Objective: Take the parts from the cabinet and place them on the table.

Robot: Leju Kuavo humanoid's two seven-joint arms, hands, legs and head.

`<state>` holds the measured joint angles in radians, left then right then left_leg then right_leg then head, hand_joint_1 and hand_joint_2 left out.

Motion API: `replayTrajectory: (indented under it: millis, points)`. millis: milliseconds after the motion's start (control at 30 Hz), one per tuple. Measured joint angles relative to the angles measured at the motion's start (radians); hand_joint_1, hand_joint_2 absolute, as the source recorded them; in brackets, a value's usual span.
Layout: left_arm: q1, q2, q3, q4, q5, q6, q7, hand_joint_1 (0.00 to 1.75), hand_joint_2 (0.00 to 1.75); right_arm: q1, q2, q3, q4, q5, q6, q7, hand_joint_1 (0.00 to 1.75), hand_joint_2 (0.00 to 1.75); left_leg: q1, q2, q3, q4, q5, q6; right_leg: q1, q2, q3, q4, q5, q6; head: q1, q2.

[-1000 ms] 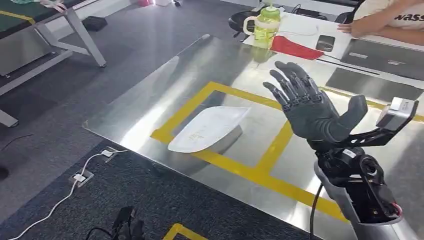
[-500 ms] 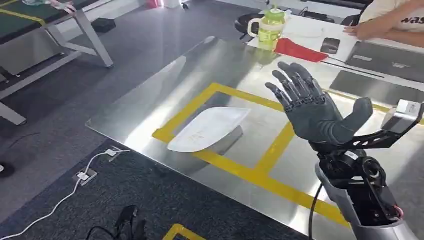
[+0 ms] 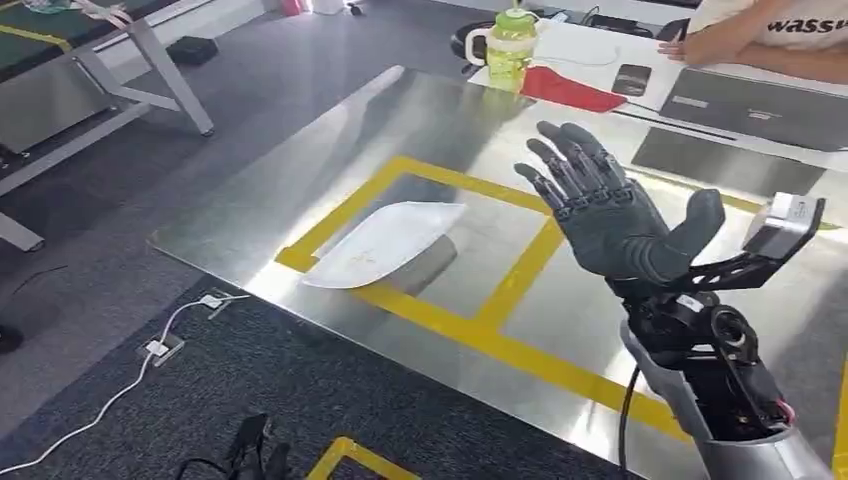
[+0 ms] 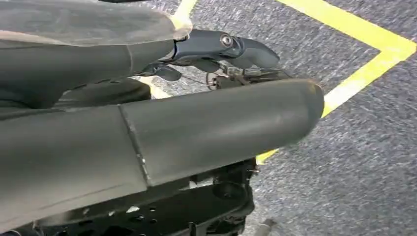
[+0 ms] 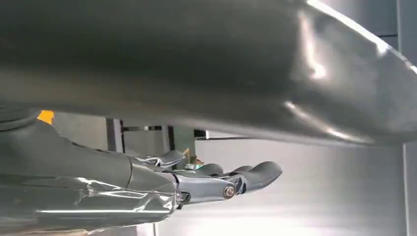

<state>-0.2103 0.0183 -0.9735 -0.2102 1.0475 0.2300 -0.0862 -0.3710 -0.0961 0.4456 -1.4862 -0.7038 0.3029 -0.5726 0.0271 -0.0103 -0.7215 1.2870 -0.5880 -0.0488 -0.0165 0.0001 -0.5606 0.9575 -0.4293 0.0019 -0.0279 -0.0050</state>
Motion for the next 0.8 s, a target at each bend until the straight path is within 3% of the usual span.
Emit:
replayTrajectory:
  millis: [33,67,133,200,233,300,333,367,400,433,500,533,567,667,700,733,800]
  points:
    - [-0.003,0.003,0.000,0.000,-0.001,-0.007,0.008,0.00,0.00,-0.001,0.000,0.000,0.000,0.004,0.008,-0.002,0.00,0.00,-0.018,0.002,0.217,-0.324,0.110,0.038,0.010,-0.002,-0.016,0.001,0.019,0.004,-0.005,0.000]
    - [-0.007,0.002,0.000,0.000,-0.002,-0.008,0.011,0.00,0.00,-0.001,0.000,-0.003,0.000,0.004,0.010,-0.003,0.00,0.00,-0.026,0.005,0.222,-0.343,0.119,0.035,0.013,-0.004,-0.020,-0.001,0.027,0.014,-0.001,0.000]
    - [-0.008,0.001,-0.001,0.000,-0.003,-0.010,0.024,0.00,0.00,0.000,0.001,-0.003,0.000,-0.002,0.019,-0.003,0.00,0.00,-0.031,0.003,0.217,-0.348,0.123,0.039,0.009,-0.005,-0.022,-0.003,0.037,0.025,-0.006,0.000]
    - [-0.007,0.000,-0.002,0.000,-0.005,-0.011,0.028,0.00,0.00,0.003,0.001,-0.006,0.000,-0.002,0.022,-0.003,0.00,0.00,-0.017,0.008,0.213,-0.371,0.143,0.055,0.009,-0.004,-0.033,-0.002,0.036,0.037,-0.004,0.000]
    - [-0.008,0.001,-0.002,0.000,-0.005,-0.011,0.029,0.00,0.00,0.004,0.001,-0.008,0.000,-0.003,0.022,-0.003,0.00,0.00,-0.021,0.008,0.206,-0.374,0.153,0.061,0.009,-0.001,-0.045,0.034,-0.012,0.040,0.003,0.000]
    - [-0.008,0.002,-0.002,0.000,-0.008,-0.011,0.032,0.00,0.00,0.006,0.001,-0.009,0.000,-0.003,0.022,-0.003,0.00,0.00,-0.022,0.010,0.189,-0.374,0.164,0.066,0.007,-0.001,-0.093,0.185,-0.122,0.046,0.010,0.000]
    - [-0.008,0.001,-0.003,0.000,-0.008,-0.011,0.033,0.00,0.00,0.010,0.001,-0.009,0.000,-0.003,0.022,-0.003,0.00,0.00,-0.023,0.010,0.181,-0.373,0.171,0.067,0.008,-0.001,-0.113,0.268,-0.164,0.048,0.010,0.000]
    - [-0.008,0.001,-0.004,0.000,-0.008,-0.012,0.035,0.00,0.00,0.014,0.001,-0.009,0.000,-0.003,0.022,-0.003,0.00,0.00,-0.023,0.010,0.172,-0.371,0.176,0.067,0.007,-0.001,-0.118,0.313,-0.174,0.051,0.011,0.000]
    - [-0.008,0.001,-0.007,0.000,-0.009,-0.012,0.035,0.00,0.00,0.017,0.001,-0.009,0.000,-0.002,0.022,-0.002,0.00,0.00,-0.023,0.010,0.163,-0.368,0.181,0.066,0.006,-0.001,-0.105,0.314,-0.160,0.051,0.013,0.000]
    - [-0.007,0.001,-0.011,0.000,-0.011,-0.013,0.036,0.00,0.00,0.017,0.001,-0.010,0.000,-0.001,0.022,-0.002,0.00,0.00,-0.022,0.009,0.152,-0.364,0.187,0.064,0.006,-0.001,-0.066,0.267,-0.123,0.051,0.015,0.000]
    - [-0.007,0.001,-0.017,0.000,-0.012,-0.014,0.038,0.00,0.00,0.017,0.001,-0.011,-0.003,-0.001,0.022,-0.002,0.00,0.00,-0.022,0.007,0.137,-0.354,0.193,0.056,0.006,-0.001,0.047,0.093,-0.057,0.047,0.016,0.000]
    - [-0.007,0.001,-0.017,0.000,-0.014,-0.014,0.038,0.00,0.00,0.017,0.001,-0.013,-0.006,-0.001,0.025,-0.003,0.00,0.00,-0.022,0.006,0.132,-0.349,0.196,0.052,0.007,0.002,0.093,0.008,-0.071,0.041,0.018,0.000]
    - [-0.009,0.001,-0.018,0.000,-0.016,-0.014,0.040,0.00,0.00,0.017,0.002,-0.013,-0.009,-0.002,0.029,-0.004,0.00,0.00,-0.025,0.007,0.126,-0.347,0.202,0.045,0.014,0.006,0.113,-0.028,-0.076,0.036,0.018,0.000]
    - [-0.010,0.001,-0.020,0.000,-0.017,-0.014,0.042,0.00,0.00,0.019,0.003,-0.015,-0.010,-0.008,0.045,-0.013,0.00,0.00,-0.023,0.006,0.122,-0.351,0.225,0.030,0.018,0.005,0.098,-0.020,-0.059,0.019,0.012,0.000]
    - [-0.009,0.003,-0.024,0.000,-0.017,-0.014,0.042,0.00,0.00,0.022,0.003,-0.017,-0.010,-0.008,0.048,-0.013,0.00,0.00,-0.024,0.006,0.113,-0.347,0.219,0.024,0.006,-0.001,0.093,-0.036,-0.045,0.007,0.012,0.000]
    - [-0.009,0.003,-0.027,0.000,-0.018,-0.014,0.044,0.00,0.00,0.021,0.005,-0.020,-0.011,-0.008,0.052,-0.015,0.00,0.00,-0.022,0.006,0.099,-0.323,0.185,0.019,0.008,-0.003,0.084,-0.035,-0.036,0.003,0.013,0.000]
    - [-0.010,0.003,-0.028,0.000,-0.018,-0.014,0.047,0.00,0.00,0.022,0.011,-0.024,-0.014,-0.008,0.053,-0.016,0.00,0.00,-0.018,0.006,0.046,-0.169,0.064,0.011,0.008,-0.005,0.060,-0.035,-0.018,-0.009,-0.003,0.000]
